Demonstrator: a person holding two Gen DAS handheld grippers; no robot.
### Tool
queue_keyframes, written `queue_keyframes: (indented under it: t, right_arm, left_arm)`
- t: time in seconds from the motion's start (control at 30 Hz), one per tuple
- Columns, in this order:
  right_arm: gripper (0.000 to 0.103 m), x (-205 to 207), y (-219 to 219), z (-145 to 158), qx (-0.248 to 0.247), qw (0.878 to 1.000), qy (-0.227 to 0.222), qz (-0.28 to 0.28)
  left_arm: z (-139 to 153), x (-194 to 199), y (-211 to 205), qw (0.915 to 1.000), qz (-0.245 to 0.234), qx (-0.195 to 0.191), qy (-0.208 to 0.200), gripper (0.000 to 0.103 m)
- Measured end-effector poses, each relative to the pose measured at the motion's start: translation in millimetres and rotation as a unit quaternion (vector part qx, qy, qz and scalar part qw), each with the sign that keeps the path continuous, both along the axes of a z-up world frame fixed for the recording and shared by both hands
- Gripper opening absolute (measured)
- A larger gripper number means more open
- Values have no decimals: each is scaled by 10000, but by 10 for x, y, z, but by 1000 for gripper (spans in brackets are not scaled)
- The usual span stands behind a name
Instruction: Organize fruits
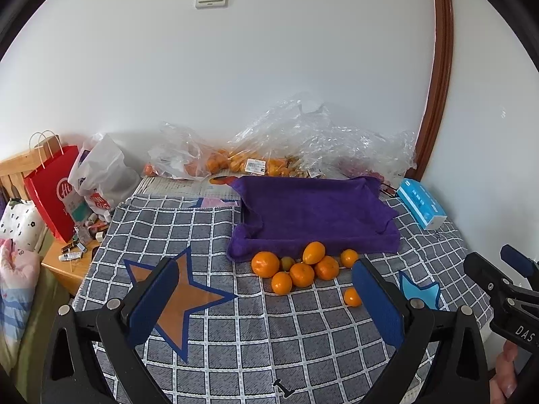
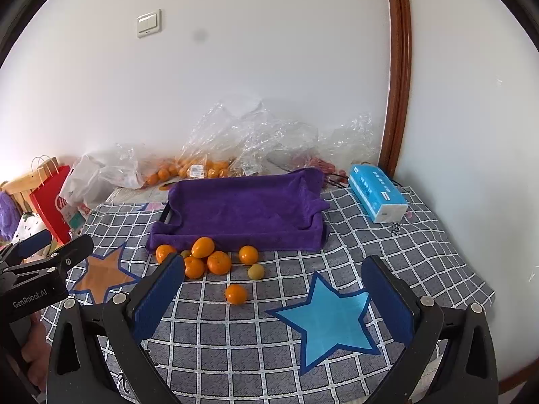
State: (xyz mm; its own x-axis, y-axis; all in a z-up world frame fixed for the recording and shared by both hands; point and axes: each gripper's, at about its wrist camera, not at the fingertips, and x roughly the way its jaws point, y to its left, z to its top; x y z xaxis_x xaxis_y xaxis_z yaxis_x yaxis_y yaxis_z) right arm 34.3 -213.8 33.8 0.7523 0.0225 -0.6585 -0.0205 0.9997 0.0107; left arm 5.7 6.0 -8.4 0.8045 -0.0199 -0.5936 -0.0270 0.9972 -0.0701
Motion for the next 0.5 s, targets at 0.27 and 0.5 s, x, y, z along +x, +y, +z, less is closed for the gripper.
queue_keyframes:
  t: [0.27,0.5]
  right_arm:
    - [103,32,57,-1,29,10000,-11,50]
    - [103,37,80,-34,83,9999,-13,69]
  left_arm:
    - [0,8,49,10000,34,-39,-5,103]
    - [1,-5,69,10000,71,-40,-18,103]
